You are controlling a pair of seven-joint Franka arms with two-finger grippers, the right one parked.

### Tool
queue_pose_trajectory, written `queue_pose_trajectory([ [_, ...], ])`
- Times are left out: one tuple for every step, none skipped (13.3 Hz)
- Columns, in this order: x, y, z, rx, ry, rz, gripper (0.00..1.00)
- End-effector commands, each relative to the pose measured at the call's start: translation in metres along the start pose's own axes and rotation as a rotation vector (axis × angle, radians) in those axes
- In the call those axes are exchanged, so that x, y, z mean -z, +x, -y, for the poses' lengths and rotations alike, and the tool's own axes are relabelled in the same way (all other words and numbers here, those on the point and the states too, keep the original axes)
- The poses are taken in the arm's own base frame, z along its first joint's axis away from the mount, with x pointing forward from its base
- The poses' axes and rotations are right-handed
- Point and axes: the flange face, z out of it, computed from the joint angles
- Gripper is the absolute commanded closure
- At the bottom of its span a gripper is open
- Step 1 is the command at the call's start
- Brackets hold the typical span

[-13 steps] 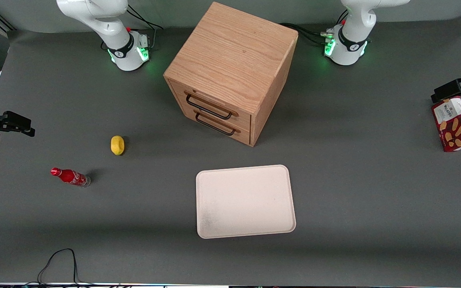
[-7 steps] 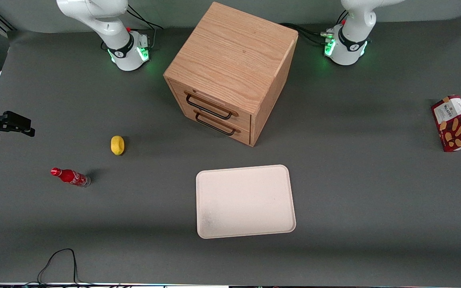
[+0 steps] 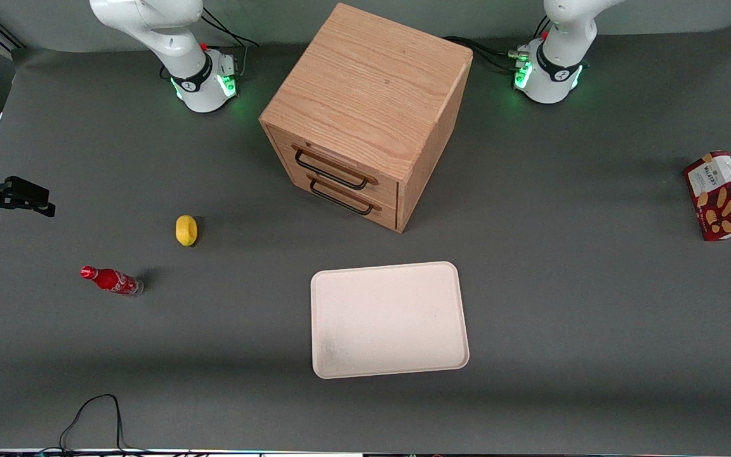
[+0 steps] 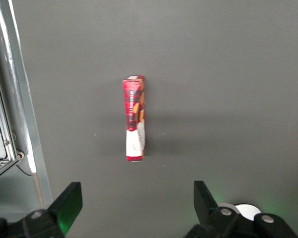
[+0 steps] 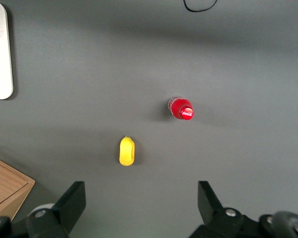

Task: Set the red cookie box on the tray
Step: 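Lower the open left gripper around the upright shortbread box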

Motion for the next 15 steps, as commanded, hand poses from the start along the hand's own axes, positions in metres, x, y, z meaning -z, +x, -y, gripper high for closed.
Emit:
queue_pose_trajectory([
  [-0.026, 0.002, 0.045, 0.012, 0.003, -0.001, 0.0],
  [-0.048, 0.008, 0.054, -0.016, 0.002, 0.002, 0.0],
  [-0.068, 0.015, 0.057, -0.029, 0.007, 0.002, 0.0],
  [-0.09, 0.022, 0.057, -0.036, 0.009, 0.004, 0.0],
  [-0.112, 0.025, 0.057, -0.041, 0.012, 0.0, 0.0],
  [-0.136, 0.027, 0.055, -0.041, 0.009, -0.003, 0.0],
  [-0.157, 0.03, 0.051, -0.039, 0.008, -0.008, 0.01],
  [-0.175, 0.03, 0.048, -0.024, 0.007, -0.011, 0.01],
  [-0.194, 0.031, 0.045, -0.007, 0.008, -0.015, 0.01],
  [-0.213, 0.03, 0.039, 0.002, 0.007, -0.023, 0.01],
  [-0.232, 0.029, 0.034, 0.016, 0.008, -0.031, 0.01],
  [-0.25, 0.028, 0.029, 0.026, 0.009, -0.036, 0.01],
  [-0.269, 0.027, 0.025, 0.032, 0.0, -0.039, 0.01],
  [-0.283, 0.027, 0.022, 0.036, -0.007, -0.041, 0.01],
  [-0.297, 0.026, 0.02, 0.04, -0.012, -0.041, 0.01],
])
